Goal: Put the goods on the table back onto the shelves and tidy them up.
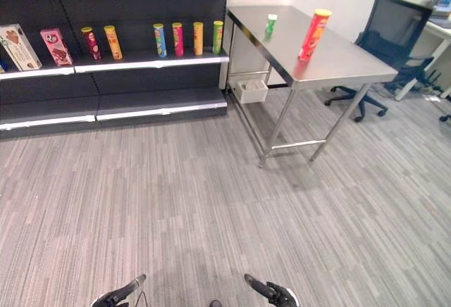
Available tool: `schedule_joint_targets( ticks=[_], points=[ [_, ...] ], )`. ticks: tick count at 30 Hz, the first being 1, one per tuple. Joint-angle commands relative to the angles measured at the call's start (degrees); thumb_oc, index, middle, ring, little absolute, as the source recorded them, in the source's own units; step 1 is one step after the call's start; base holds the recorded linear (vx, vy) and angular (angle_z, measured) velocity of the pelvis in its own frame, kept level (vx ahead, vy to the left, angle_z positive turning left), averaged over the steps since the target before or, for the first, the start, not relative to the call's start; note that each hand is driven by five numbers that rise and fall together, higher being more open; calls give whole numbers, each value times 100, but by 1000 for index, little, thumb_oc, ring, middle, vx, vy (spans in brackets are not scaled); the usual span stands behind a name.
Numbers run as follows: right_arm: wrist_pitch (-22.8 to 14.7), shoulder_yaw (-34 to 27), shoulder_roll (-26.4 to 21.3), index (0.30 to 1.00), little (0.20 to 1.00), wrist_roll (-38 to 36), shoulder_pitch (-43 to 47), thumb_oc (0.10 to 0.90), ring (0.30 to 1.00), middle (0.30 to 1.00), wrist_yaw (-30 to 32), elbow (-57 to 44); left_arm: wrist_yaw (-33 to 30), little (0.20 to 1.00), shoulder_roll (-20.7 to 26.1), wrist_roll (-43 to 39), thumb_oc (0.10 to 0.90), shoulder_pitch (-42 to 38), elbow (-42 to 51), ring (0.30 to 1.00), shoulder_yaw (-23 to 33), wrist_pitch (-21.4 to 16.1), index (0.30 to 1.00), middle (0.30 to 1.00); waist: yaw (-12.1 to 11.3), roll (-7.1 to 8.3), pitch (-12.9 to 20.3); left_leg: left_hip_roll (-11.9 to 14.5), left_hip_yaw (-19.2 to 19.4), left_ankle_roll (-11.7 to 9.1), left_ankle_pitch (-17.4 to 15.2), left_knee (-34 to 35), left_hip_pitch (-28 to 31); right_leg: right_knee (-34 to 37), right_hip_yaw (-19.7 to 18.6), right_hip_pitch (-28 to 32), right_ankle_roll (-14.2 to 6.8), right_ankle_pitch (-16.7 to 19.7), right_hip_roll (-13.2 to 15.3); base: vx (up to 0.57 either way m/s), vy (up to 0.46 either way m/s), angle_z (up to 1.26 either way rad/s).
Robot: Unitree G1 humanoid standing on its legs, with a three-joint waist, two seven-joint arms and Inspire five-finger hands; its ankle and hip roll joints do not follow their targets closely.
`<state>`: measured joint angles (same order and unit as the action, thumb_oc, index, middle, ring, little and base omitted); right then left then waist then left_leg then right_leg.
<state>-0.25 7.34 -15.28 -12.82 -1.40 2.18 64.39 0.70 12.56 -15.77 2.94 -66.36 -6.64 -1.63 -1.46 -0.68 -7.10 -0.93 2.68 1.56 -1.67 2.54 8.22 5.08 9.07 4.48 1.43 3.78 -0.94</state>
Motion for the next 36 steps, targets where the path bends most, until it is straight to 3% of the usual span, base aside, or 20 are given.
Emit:
schedule_joint_targets(
  ticks=[1,28,34,36],
  points=[
    [-188,28,-242,900,900,-179,74,800,900,900,120,-201,-3,900,180,-35,800,-295,113,900,-8,-303,900,900,1,239,-31,218,-140,-385,8,246,-52,-8,-117,311,-834,-311,557,0,0,0],
    [-170,108,-343,900,900,-169,104,800,900,900,47,-194,53,900,189,249,800,-359,46,900,-266,-238,900,900,158,135,-150,375,-148,-471,52,233,-39,-8,-188,283,-725,-380,381,6,-21,-2],
    [-190,121,-359,900,900,-214,89,800,900,900,53,-256,11,900,202,98,800,-395,117,900,-236,-225,900,900,156,176,-272,433,-255,-513,-58,-179,-250,-22,-170,259,-635,-415,323,19,-76,1],
    [-208,125,-372,900,900,-255,102,800,900,900,81,-273,-39,900,210,-64,800,-416,182,900,-187,-219,900,900,131,227,-416,380,-326,-565,-152,-875,-637,-110,-200,210,-523,-497,298,-3,-122,9]
  ],
)
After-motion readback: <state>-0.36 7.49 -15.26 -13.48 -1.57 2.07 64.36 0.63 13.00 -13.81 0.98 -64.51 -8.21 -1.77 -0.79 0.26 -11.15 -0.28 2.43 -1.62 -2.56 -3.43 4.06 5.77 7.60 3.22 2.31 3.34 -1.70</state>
